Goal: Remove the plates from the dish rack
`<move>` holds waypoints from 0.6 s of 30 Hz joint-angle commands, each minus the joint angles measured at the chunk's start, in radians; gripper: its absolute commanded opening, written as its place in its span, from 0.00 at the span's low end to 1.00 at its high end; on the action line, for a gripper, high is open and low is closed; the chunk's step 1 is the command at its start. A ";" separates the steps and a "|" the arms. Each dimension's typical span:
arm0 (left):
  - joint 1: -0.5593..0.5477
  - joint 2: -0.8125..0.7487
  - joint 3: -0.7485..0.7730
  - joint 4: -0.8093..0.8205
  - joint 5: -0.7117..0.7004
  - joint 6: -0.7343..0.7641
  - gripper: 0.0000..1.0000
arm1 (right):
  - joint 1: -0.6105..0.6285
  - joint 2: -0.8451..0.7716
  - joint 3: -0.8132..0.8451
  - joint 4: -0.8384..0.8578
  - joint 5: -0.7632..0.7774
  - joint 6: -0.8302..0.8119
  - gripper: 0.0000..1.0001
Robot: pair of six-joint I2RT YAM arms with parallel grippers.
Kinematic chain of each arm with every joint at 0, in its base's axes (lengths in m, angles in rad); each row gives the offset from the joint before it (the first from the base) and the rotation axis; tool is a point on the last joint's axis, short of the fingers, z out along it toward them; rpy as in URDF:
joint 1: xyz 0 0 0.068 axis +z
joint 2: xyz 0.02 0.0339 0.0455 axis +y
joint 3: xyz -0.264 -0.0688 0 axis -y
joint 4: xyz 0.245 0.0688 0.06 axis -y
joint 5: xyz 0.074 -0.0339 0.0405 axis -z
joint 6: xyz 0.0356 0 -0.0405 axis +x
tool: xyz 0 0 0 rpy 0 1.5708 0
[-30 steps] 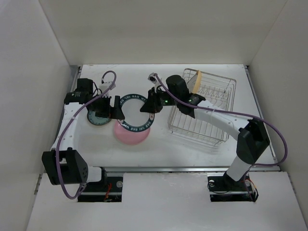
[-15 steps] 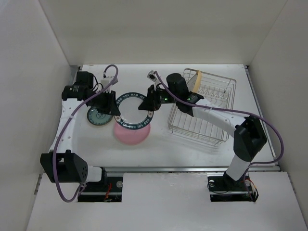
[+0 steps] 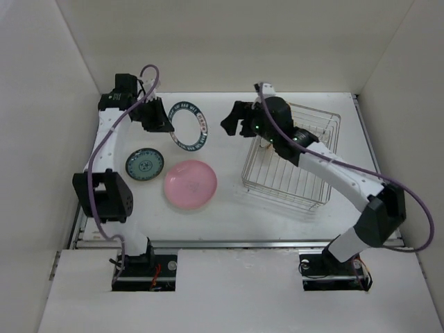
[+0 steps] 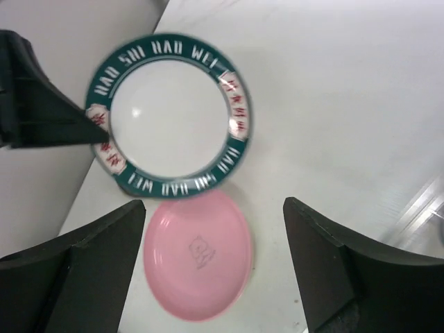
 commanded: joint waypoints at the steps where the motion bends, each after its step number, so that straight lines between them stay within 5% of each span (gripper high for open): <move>1: 0.040 0.167 0.154 0.150 -0.065 -0.192 0.00 | -0.008 -0.169 -0.032 -0.035 0.320 0.084 0.87; 7: 0.040 0.518 0.421 0.163 0.067 -0.258 0.00 | -0.017 -0.243 -0.070 -0.136 0.384 0.084 0.87; 18: 0.040 0.746 0.549 0.167 0.007 -0.340 0.00 | -0.017 -0.309 -0.106 -0.210 0.496 0.066 0.87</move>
